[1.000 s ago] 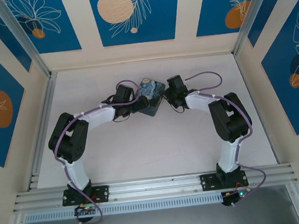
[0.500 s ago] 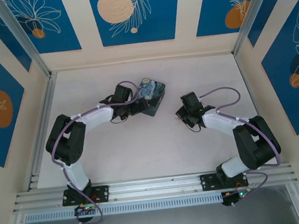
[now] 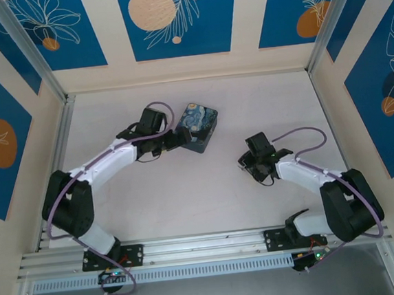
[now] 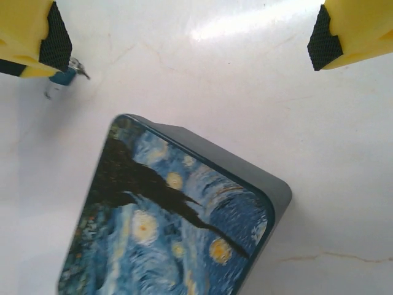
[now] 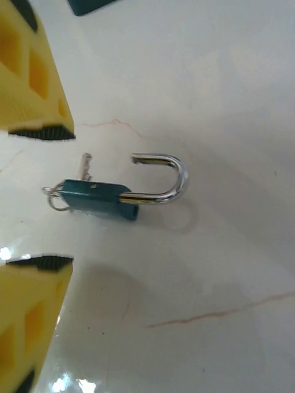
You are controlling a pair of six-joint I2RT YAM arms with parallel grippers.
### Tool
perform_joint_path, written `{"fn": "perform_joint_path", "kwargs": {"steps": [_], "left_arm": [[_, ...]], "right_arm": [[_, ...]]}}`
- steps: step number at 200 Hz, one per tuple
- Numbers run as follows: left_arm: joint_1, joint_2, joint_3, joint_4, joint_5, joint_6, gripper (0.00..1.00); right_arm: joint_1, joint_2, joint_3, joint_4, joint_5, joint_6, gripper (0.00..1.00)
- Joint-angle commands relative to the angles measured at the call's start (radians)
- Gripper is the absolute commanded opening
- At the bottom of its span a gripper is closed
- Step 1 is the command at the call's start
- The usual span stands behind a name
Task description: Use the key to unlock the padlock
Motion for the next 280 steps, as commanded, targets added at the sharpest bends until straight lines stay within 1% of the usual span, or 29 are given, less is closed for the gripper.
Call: {"fn": "perform_joint_path", "kwargs": {"steps": [1, 6, 9, 14, 18, 24, 27, 31, 35, 39, 53, 72, 90, 110, 123, 137, 147, 158, 167, 179, 201, 222, 243, 255, 262, 280], "left_arm": [[-0.002, -0.087, -0.005, -0.069, -0.031, 0.038, 1.0], [-0.001, -0.105, -0.006, -0.077, -0.043, 0.044, 1.0], [-0.001, -0.114, -0.007, -0.085, -0.048, 0.047, 1.0], [0.0, -0.13, -0.007, -0.095, -0.06, 0.052, 1.0], [0.0, -0.143, -0.008, -0.102, -0.07, 0.055, 1.0], [0.0, -0.164, -0.01, -0.111, -0.085, 0.061, 1.0], [-0.001, -0.173, -0.011, -0.116, -0.091, 0.066, 1.0], [-0.001, -0.183, -0.011, -0.122, -0.099, 0.071, 1.0], [0.0, -0.193, -0.011, -0.131, -0.109, 0.077, 1.0], [-0.001, -0.201, -0.008, -0.142, -0.121, 0.083, 1.0], [0.0, -0.23, -0.005, -0.173, -0.174, 0.107, 1.0], [0.001, -0.271, -0.018, -0.194, -0.285, 0.138, 1.0], [0.001, -0.32, -0.059, -0.178, -0.421, 0.172, 1.0], [0.0, -0.398, -0.145, -0.102, -0.585, 0.229, 1.0], [0.001, -0.459, -0.219, -0.028, -0.671, 0.301, 1.0], [0.001, -0.529, -0.305, 0.061, -0.752, 0.384, 1.0], [0.003, -0.569, -0.369, 0.129, -0.797, 0.461, 1.0], [0.013, -0.601, -0.415, 0.161, -0.84, 0.517, 1.0], [0.031, -0.615, -0.446, 0.185, -0.856, 0.552, 1.0], [0.062, -0.628, -0.488, 0.22, -0.879, 0.566, 1.0], [0.131, -0.62, -0.566, 0.348, -0.842, 0.613, 1.0], [0.19, -0.587, -0.642, 0.513, -0.789, 0.677, 1.0], [0.255, -0.536, -0.72, 0.659, -0.716, 0.694, 1.0], [0.284, -0.506, -0.761, 0.745, -0.695, 0.696, 1.0], [0.298, -0.488, -0.785, 0.805, -0.675, 0.703, 1.0], [0.329, -0.411, -0.799, 0.915, -0.64, 0.708, 1.0]], "right_arm": [[-0.003, -0.085, 0.032, -0.056, -0.004, -0.017, 0.65], [-0.005, -0.099, 0.041, -0.066, 0.0, -0.023, 0.69], [-0.006, -0.11, 0.044, -0.071, 0.001, -0.027, 0.73], [-0.007, -0.124, 0.055, -0.081, 0.004, -0.037, 0.75], [-0.009, -0.136, 0.063, -0.088, 0.007, -0.046, 0.8], [-0.012, -0.15, 0.074, -0.095, 0.008, -0.061, 0.83], [-0.014, -0.157, 0.081, -0.096, 0.008, -0.069, 0.87], [-0.017, -0.164, 0.09, -0.102, 0.008, -0.08, 0.89], [-0.02, -0.17, 0.098, -0.107, 0.007, -0.091, 0.97], [-0.026, -0.174, 0.107, -0.11, 0.006, -0.106, 1.0], [-0.043, -0.176, 0.145, -0.125, 0.006, -0.162, 1.0], [-0.066, -0.161, 0.203, -0.148, 0.031, -0.246, 0.99], [-0.098, -0.147, 0.236, -0.133, 0.056, -0.327, 1.0], [-0.128, -0.155, 0.231, -0.077, 0.14, -0.415, 0.99], [-0.14, -0.166, 0.209, -0.011, 0.232, -0.506, 0.99], [-0.155, -0.171, 0.178, 0.067, 0.323, -0.622, 1.0], [-0.179, -0.167, 0.167, 0.1, 0.347, -0.699, 1.0], [-0.21, -0.154, 0.162, 0.116, 0.376, -0.728, 1.0], [-0.23, -0.142, 0.14, 0.163, 0.379, -0.771, 1.0], [-0.246, -0.116, 0.104, 0.236, 0.399, -0.818, 1.0], [-0.265, -0.046, 0.033, 0.403, 0.423, -0.9, 1.0], [-0.267, 0.031, -0.032, 0.596, 0.39, -1.002, 1.0], [-0.262, 0.094, -0.094, 0.783, 0.374, -1.077, 1.0], [-0.263, 0.121, -0.136, 0.898, 0.348, -1.122, 1.0], [-0.266, 0.134, -0.156, 0.969, 0.336, -1.142, 1.0], [-0.296, 0.153, -0.18, 1.045, 0.252, -1.13, 1.0]]}}
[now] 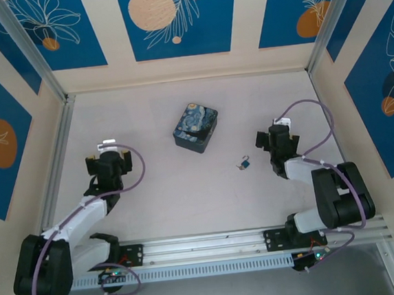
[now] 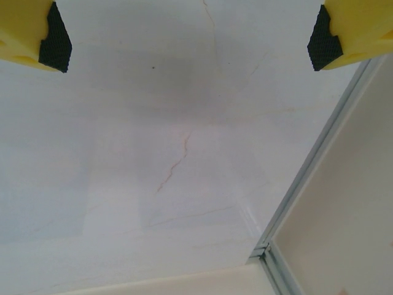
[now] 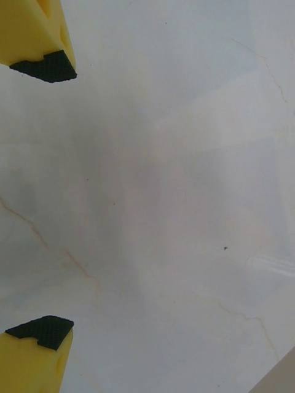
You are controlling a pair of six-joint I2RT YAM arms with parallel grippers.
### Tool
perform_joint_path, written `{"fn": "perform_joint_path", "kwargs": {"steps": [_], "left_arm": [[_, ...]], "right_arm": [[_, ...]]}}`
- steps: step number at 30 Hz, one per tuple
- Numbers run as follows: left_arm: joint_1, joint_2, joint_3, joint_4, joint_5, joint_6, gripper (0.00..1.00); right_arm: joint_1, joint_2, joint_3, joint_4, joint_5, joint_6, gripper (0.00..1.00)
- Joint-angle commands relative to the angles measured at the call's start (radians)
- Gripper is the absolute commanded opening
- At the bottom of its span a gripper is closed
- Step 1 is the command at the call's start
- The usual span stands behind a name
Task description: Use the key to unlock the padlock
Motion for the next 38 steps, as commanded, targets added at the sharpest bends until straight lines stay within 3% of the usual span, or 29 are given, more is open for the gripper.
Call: {"fn": "perform_joint_path", "kwargs": {"steps": [1, 5, 8, 10, 14, 18, 38], "left_arm": [[0.042, 0.073, -0.023, 0.266, 0.079, 0.04, 1.0], [0.066, 0.229, -0.023, 0.424, 0.157, 0.077, 1.0], [0.083, 0.308, -0.003, 0.47, 0.209, 0.1, 1.0], [0.103, 0.362, -0.007, 0.532, 0.252, 0.096, 1.0], [0.116, 0.466, -0.019, 0.654, 0.271, 0.091, 1.0], [0.165, 0.454, 0.009, 0.568, 0.376, 0.064, 1.0], [0.168, 0.449, -0.003, 0.587, 0.381, 0.067, 1.0]], "right_arm": [[-0.029, 0.021, -0.029, 0.286, -0.082, -0.068, 1.0], [-0.044, 0.058, -0.064, 0.37, -0.222, -0.101, 0.99], [-0.064, 0.132, -0.134, 0.578, -0.347, -0.133, 0.99], [-0.083, 0.109, -0.092, 0.455, -0.411, -0.133, 1.0], [-0.13, 0.121, -0.049, 0.394, -0.512, -0.112, 0.99], [-0.134, 0.121, -0.04, 0.373, -0.517, -0.107, 1.0], [-0.129, 0.116, -0.046, 0.38, -0.511, -0.114, 1.0]]}}
